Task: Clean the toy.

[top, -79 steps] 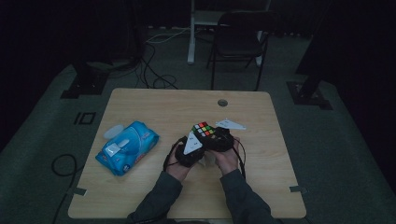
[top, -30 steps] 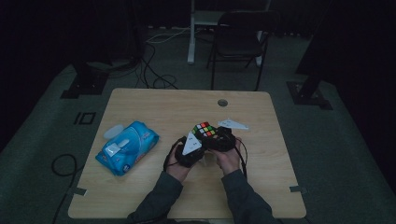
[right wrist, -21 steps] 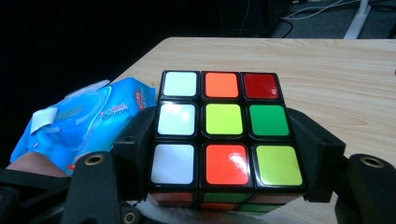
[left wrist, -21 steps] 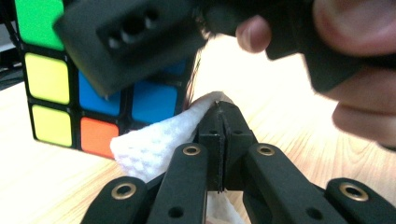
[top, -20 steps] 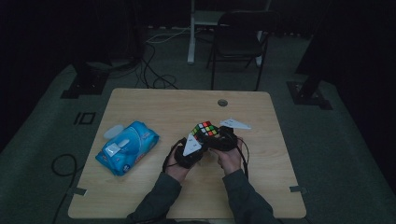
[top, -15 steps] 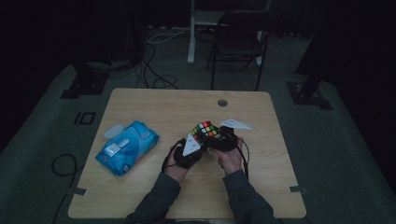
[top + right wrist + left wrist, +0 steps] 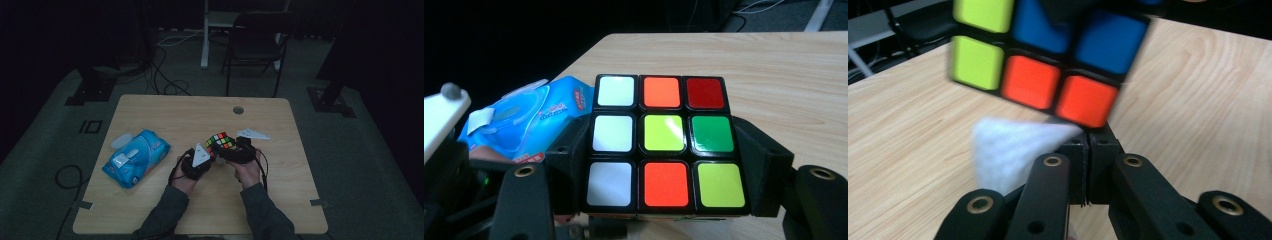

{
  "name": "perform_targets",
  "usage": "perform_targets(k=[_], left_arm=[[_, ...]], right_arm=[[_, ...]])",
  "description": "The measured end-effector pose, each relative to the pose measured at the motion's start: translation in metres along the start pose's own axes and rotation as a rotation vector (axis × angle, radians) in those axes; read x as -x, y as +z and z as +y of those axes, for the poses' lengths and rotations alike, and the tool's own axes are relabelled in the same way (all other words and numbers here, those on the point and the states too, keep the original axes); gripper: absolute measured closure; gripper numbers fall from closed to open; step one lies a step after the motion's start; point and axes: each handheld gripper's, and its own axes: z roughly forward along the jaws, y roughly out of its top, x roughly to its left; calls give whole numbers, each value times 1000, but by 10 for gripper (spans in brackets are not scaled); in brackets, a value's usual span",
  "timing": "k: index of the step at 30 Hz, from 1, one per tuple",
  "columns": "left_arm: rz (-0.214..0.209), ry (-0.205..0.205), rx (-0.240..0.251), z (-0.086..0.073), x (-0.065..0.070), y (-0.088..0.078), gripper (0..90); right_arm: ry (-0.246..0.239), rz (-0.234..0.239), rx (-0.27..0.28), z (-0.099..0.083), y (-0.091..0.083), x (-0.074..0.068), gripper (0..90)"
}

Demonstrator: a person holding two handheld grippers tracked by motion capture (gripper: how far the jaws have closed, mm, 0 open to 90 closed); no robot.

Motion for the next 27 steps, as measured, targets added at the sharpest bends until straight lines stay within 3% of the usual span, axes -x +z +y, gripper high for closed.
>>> perform_targets(k=[10, 19, 27], left_arm=[[17, -16, 9, 0, -11, -5, 894], [6, -45, 7, -3, -17, -10, 900], [26, -18, -12, -4, -17, -14, 900]], right_arm=[[9, 14, -13, -2, 1, 2, 339], [6, -10, -14, -5, -1, 6, 339], [8, -28, -9, -5, -3, 11, 339]])
